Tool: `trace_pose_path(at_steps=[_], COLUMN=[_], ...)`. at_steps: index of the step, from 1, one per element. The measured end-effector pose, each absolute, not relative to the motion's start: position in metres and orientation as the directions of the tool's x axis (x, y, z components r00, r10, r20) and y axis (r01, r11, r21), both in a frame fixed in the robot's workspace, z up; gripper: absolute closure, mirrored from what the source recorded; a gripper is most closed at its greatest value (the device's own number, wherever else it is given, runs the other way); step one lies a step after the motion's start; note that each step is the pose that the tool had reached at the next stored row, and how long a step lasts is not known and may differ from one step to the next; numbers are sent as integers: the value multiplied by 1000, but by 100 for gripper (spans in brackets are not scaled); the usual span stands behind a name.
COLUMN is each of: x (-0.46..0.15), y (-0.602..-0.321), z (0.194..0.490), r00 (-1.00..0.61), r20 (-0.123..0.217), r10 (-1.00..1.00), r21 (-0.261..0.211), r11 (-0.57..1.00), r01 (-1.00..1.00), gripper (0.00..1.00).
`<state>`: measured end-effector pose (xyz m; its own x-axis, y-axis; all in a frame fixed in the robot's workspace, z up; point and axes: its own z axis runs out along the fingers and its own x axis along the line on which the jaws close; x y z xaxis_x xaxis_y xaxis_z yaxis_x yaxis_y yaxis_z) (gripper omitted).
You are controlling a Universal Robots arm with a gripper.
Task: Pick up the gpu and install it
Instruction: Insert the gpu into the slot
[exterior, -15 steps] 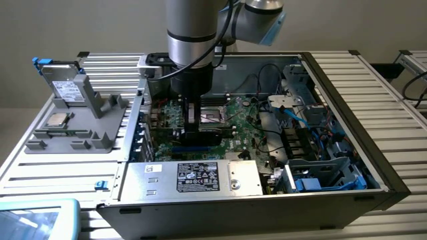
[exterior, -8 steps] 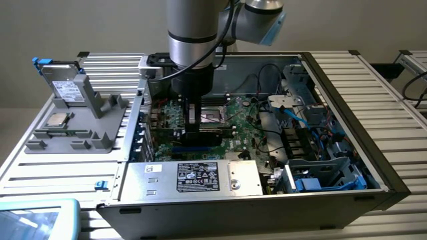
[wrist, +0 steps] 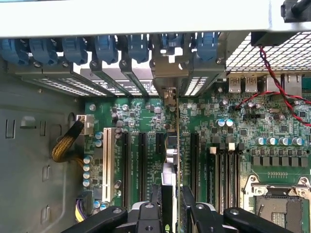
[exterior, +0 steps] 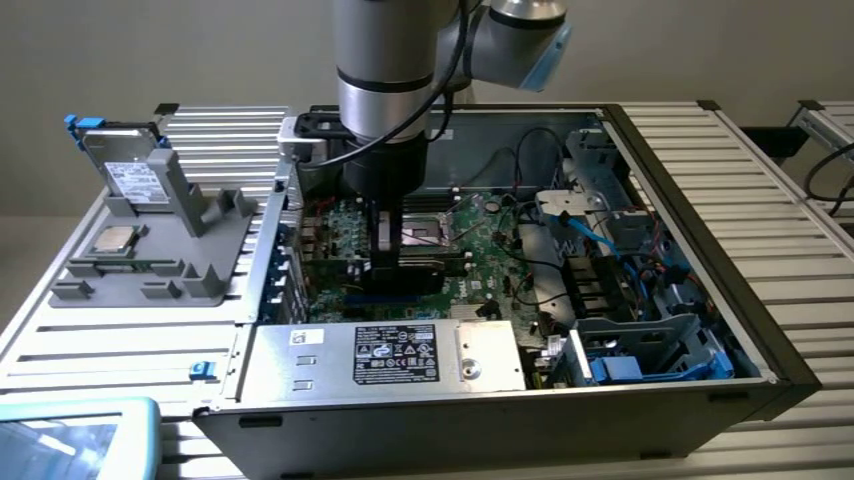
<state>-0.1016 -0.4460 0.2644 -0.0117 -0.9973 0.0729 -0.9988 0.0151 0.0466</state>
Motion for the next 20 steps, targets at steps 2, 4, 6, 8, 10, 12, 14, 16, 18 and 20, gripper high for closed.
trace_pose_path(at_steps=[2,4,6,8,10,12,14,16,18,20], x=[-102,-103,-104,-104,-105,-105,-105,-105,-105,-105], y=[-445,-444,-444,-444,-444,-444,-444,-444,-444,-444], z=[264,263,263,263,263,262,262,262,263,263], r00=[-13,-14,-14,-14,-14,-14,-14,-14,-14,-14], r20=[73,73,73,73,73,73,73,73,73,73], r10=[-997,-997,-997,-997,-997,-997,-997,-997,-997,-997], r21=[47,46,47,47,46,47,47,47,47,47], r11=[16,17,17,17,17,17,17,17,17,17], r01=[-999,-999,-999,-999,-999,-999,-999,-999,-999,-999], gripper=[73,73,73,73,73,73,73,73,73,73])
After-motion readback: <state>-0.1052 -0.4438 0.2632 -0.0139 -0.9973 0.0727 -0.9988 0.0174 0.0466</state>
